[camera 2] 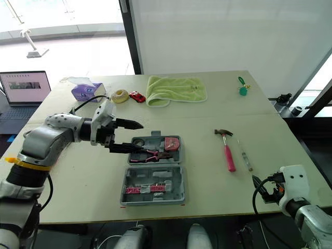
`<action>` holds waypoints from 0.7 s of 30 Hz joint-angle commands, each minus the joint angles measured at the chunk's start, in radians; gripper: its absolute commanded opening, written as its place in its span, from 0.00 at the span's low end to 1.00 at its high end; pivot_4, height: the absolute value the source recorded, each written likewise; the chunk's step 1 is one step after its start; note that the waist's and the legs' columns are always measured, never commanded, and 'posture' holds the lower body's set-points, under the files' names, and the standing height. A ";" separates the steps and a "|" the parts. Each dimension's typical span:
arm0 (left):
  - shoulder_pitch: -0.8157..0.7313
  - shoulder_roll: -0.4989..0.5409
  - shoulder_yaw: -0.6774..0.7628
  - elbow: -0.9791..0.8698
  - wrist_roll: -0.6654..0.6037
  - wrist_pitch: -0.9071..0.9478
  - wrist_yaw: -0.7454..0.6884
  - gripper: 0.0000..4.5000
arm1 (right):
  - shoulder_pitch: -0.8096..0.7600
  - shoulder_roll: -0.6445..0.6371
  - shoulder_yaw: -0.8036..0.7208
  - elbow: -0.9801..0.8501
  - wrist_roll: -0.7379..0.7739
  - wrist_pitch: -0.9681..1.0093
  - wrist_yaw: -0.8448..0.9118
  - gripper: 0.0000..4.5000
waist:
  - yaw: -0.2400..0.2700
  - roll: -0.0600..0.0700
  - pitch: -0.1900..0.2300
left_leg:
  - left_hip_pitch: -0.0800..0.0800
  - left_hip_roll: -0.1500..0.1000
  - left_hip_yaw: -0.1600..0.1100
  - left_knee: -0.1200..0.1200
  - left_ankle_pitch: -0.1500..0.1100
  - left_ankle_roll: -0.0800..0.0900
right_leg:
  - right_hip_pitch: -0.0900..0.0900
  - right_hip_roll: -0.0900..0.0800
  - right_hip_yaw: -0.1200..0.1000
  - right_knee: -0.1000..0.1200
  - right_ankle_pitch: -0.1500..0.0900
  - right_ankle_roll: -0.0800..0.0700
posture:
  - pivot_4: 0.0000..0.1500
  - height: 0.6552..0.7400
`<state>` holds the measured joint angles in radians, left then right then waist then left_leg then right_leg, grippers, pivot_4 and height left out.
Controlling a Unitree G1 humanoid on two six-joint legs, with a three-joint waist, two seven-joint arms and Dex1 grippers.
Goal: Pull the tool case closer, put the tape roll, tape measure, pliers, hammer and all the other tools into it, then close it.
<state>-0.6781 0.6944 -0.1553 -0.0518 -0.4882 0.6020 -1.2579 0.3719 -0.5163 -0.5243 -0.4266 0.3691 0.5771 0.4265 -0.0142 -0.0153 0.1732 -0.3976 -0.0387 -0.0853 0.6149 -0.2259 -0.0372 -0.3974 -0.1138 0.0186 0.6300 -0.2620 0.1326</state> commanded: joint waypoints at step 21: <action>0.126 0.066 0.123 -0.299 -0.032 0.145 0.227 1.00 | -0.619 -0.114 0.239 0.663 -0.105 0.030 0.037 0.99 | -0.001 0.000 0.001 | 0.000 -0.001 0.000 0.001 0.000 0.000 | 0.000 0.000 0.001 0.000 0.000 0.000 | 1.00 0.96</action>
<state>-0.5542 0.7453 -0.0743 -0.3072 -0.5038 0.7384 -1.0474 -0.2291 -0.6246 -0.2979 0.2105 0.2790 0.6144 0.4579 -0.0155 -0.0151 0.1741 -0.3975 -0.0393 -0.0852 0.6156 -0.2258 -0.0370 -0.3971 -0.1135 0.0192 0.6305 -0.2616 0.1328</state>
